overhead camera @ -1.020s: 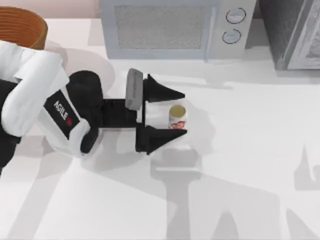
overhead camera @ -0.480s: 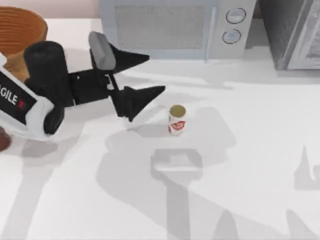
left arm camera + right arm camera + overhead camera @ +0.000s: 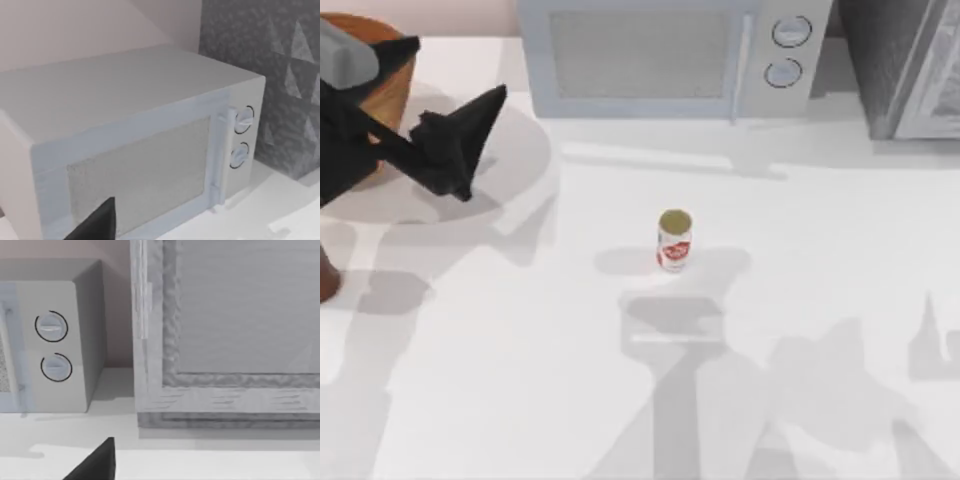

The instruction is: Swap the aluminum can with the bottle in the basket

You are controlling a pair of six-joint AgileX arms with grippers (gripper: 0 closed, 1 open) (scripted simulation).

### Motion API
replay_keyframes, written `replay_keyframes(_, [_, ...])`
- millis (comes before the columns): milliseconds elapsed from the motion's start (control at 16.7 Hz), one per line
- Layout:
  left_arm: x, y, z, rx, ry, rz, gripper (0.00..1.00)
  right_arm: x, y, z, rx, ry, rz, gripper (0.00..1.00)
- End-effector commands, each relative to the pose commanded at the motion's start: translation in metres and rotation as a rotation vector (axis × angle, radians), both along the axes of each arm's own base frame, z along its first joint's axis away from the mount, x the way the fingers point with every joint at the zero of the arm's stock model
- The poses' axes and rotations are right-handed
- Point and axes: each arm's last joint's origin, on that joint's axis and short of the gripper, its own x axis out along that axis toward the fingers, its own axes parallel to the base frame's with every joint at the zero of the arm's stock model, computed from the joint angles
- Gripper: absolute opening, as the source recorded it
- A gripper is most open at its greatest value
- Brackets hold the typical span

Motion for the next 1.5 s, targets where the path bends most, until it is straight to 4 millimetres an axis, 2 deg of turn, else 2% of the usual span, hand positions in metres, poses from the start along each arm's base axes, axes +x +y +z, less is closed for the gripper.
replay_keyframes(120, [-0.044,0.013,0.008,0.005,-0.024,0.138,1.00,0.000,0.000,0.000,0.000,0.000,0.000,1.00])
replay_keyframes(300, [-0.099,0.026,-0.003,0.007,-0.057,0.327,1.00,0.000,0.000,0.000,0.000,0.000,0.000,1.00])
replay_keyframes(420, [-0.124,0.032,-0.019,0.005,-0.072,0.436,1.00,0.000,0.000,0.000,0.000,0.000,0.000,1.00])
replay_keyframes(540, [-0.140,0.036,-0.038,0.004,-0.078,0.530,1.00,0.000,0.000,0.000,0.000,0.000,0.000,1.00])
replay_keyframes(720, [-0.151,0.040,-0.062,0.005,-0.070,0.633,1.00,0.000,0.000,0.000,0.000,0.000,0.000,1.00])
replay_keyframes(900, [-0.154,0.041,-0.075,0.007,-0.061,0.681,1.00,0.000,0.000,0.000,0.000,0.000,0.000,1.00])
replay_keyframes(1500, [-0.148,0.044,-0.077,0.018,-0.042,0.693,1.00,0.000,0.000,0.000,0.000,0.000,0.000,1.00])
